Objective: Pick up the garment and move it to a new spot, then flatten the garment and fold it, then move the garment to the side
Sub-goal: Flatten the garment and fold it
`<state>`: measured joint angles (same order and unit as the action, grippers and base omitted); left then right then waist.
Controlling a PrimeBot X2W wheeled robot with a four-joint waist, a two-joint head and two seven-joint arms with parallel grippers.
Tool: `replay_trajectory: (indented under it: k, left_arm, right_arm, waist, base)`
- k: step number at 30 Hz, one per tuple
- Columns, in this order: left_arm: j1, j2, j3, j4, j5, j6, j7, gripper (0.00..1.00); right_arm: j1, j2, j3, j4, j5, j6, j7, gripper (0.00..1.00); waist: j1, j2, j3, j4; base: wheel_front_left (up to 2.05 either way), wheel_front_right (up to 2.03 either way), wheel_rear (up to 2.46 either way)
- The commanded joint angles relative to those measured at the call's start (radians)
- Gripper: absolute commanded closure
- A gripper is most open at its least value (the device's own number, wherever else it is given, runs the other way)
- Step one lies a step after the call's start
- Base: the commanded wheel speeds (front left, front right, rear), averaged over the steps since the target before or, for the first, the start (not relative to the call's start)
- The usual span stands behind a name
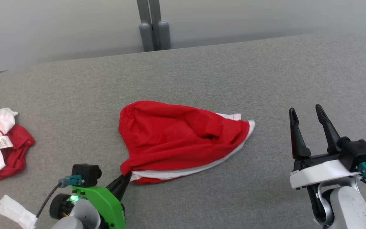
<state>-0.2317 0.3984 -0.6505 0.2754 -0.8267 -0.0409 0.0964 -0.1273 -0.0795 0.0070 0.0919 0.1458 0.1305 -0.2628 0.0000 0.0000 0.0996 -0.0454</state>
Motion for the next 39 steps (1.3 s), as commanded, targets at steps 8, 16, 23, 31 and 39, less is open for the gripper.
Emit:
replay_trajectory:
  k: [8,16,23,31,39]
  left_arm:
    - [0.055,0.087,0.054,0.01,-0.015,0.079,0.013,0.3]
    - [0.068,0.07,0.048,0.038,0.003,0.073,-0.045,0.0]
    - [0.091,0.105,0.083,-0.024,0.065,0.141,-0.162,0.0]
    - [0.121,0.038,0.204,-0.13,0.135,0.229,-0.357,0.0]
    - [0.19,-0.08,0.361,-0.223,0.316,0.207,-0.361,0.0]
  right_arm:
    - [0.0,-0.01,-0.001,0.0,-0.004,0.0,-0.003,0.0]
    - [0.007,-0.016,-0.004,0.014,-0.003,0.0,-0.003,0.0]
    - [0.015,-0.021,0.0,0.024,0.003,0.0,-0.003,0.0]
    - [0.022,-0.02,0.016,0.034,0.015,0.0,-0.003,0.0]
    - [0.023,-0.018,0.037,0.055,0.022,0.0,-0.003,0.0]
  waist:
    - [0.0,0.0,-0.002,0.083]
    - [0.0,0.0,-0.007,0.111]
    - [0.0,0.0,-0.031,0.124]
    - [0.0,0.0,-0.038,0.13]
    - [0.0,0.0,-0.031,0.141]
  base:
    - [0.0,0.0,0.0]
    - [0.0,0.0,0.0]
    - [0.0,0.0,0.0]
    - [0.0,0.0,0.0]
    - [0.0,0.0,0.0]
